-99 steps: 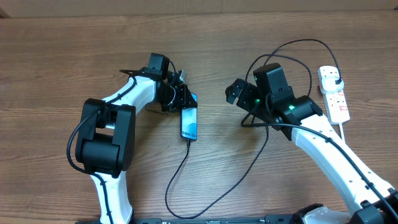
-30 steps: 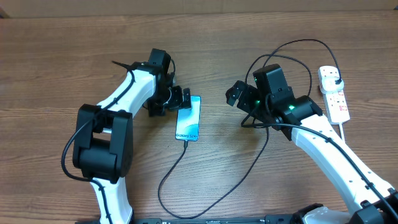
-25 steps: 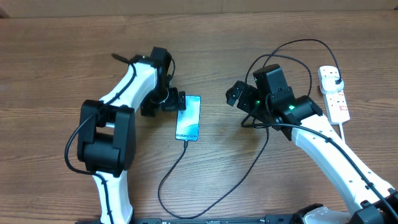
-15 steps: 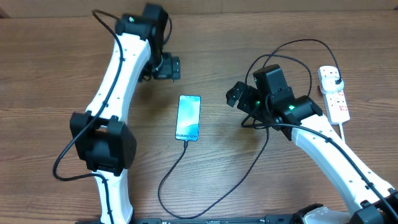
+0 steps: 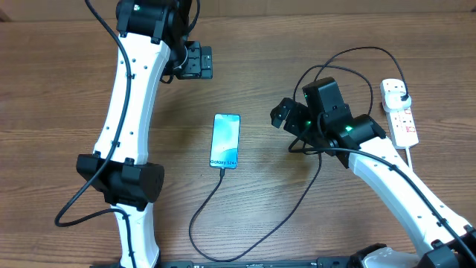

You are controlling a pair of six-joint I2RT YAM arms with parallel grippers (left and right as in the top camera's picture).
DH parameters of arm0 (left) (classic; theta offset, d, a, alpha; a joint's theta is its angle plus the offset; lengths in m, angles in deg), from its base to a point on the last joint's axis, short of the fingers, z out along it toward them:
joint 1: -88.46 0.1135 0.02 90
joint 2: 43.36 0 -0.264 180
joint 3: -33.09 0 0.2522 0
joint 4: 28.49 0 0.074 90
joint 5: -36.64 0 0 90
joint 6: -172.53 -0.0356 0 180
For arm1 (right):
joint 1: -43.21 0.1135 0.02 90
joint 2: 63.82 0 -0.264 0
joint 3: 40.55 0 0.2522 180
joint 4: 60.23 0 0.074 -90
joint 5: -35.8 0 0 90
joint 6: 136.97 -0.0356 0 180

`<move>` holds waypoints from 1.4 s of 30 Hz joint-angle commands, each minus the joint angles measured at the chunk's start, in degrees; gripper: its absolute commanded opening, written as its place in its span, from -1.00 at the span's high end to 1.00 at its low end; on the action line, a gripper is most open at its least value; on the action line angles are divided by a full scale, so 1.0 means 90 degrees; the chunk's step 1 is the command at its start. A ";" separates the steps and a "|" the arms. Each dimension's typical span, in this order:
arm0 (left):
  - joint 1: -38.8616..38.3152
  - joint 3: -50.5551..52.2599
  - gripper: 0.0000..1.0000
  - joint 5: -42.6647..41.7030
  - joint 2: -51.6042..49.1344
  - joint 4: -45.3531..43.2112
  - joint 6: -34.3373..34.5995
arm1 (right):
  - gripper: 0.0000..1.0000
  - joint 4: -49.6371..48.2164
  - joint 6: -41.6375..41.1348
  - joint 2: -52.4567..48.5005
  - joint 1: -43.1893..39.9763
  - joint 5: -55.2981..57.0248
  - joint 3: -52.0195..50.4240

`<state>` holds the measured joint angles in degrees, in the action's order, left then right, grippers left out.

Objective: Plug charger to phone and switch on socket
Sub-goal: 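Move the right gripper over the white power strip's switch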

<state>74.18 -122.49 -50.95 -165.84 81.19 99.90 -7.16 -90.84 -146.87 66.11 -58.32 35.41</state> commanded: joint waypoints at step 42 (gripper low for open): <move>-0.0041 -0.0100 -1.00 0.0066 0.0085 -0.0022 -0.0119 | -1.00 0.1168 0.2897 -0.1018 -0.5552 -0.1547 0.1775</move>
<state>74.18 -122.49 -50.95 -165.84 81.08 99.90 3.07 -69.16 -151.89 17.74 -71.48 47.30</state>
